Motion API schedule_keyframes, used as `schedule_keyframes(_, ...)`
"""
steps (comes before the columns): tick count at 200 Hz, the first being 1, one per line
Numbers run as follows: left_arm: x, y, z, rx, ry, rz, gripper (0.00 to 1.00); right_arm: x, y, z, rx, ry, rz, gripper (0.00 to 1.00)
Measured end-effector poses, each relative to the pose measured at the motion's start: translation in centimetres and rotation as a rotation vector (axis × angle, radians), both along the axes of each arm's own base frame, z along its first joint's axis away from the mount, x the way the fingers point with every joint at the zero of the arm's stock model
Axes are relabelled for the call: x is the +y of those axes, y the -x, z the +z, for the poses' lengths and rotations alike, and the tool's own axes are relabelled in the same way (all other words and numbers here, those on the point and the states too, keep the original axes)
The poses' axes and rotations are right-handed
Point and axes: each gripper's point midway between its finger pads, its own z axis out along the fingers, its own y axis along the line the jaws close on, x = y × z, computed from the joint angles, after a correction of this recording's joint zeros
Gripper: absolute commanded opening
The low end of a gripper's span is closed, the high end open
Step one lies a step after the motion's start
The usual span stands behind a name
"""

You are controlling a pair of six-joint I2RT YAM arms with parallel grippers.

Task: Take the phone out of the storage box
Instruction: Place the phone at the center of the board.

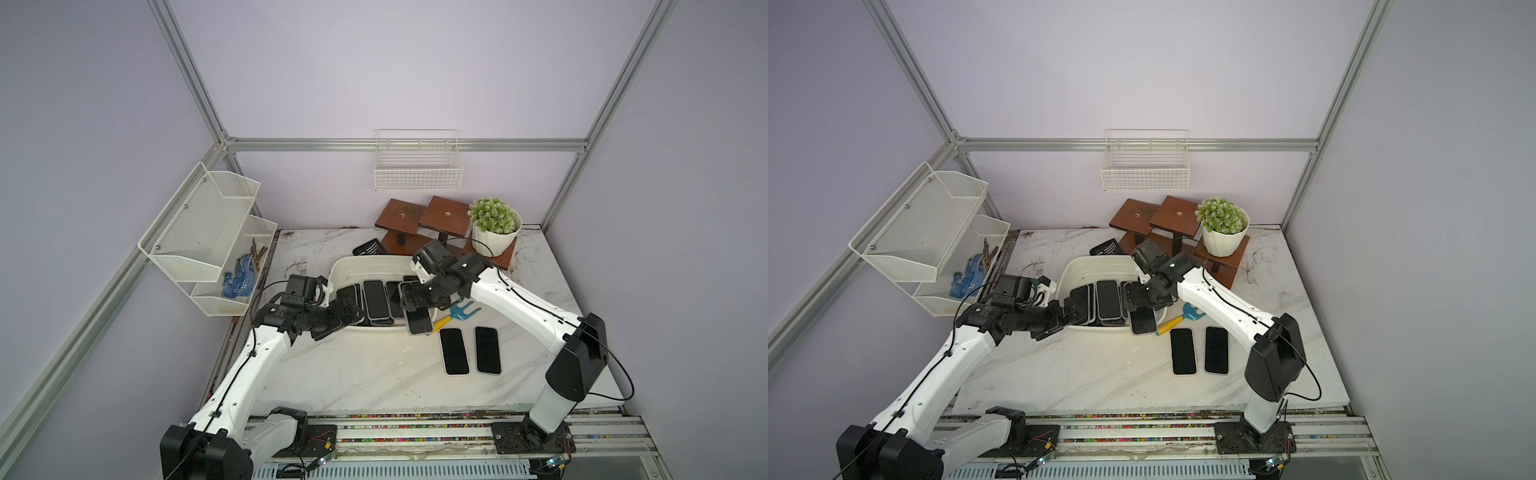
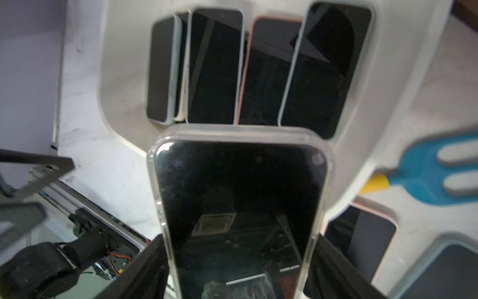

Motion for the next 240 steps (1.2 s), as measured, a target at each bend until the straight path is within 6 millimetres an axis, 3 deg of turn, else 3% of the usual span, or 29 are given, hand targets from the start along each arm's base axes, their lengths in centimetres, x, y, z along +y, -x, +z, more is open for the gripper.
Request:
schedule_keyframes(37, -1.1, -0.1, 0.2, -0.016, 0.029, -0.025, 1.0, -4.4, 6.6, -4.5, 0.108, 0.074, -0.048, 0.53)
schedule_keyframes(70, -1.9, -0.1, -0.2, 0.0, 0.038, -0.045, 1.0, -5.6, 9.1, -7.7, 0.166, 0.113, -0.096, 0.53)
schedule_keyframes(105, -2.1, -0.3, -0.7, 0.016, 0.039, -0.052, 1.0, -4.3, 8.9, -9.8, 0.173, 0.128, -0.123, 0.53)
schedule_keyframes(141, -2.2, -0.3, -0.8, 0.018, 0.038, -0.055, 1.0, -3.2, 8.6, -13.8, 0.224, 0.205, -0.15, 0.53)
schedule_keyframes(200, -2.0, 0.2, -1.1, 0.04, 0.026, -0.053, 1.0, -1.1, 5.6, -14.5, 0.165, 0.216, -0.201, 0.57)
schedule_keyframes(221, -1.9, 0.3, -1.2, 0.047, 0.021, -0.051, 1.0, -1.1, 5.4, -14.6, 0.168, 0.231, -0.205, 0.65)
schedule_keyframes(228, -1.9, 0.4, -1.2, 0.05, 0.019, -0.05, 1.0, -1.1, 5.5, -14.6, 0.168, 0.234, -0.205, 0.73)
schedule_keyframes(240, -1.8, 0.4, -1.3, 0.052, 0.016, -0.049, 1.0, -1.1, 5.5, -14.6, 0.168, 0.236, -0.204, 0.75)
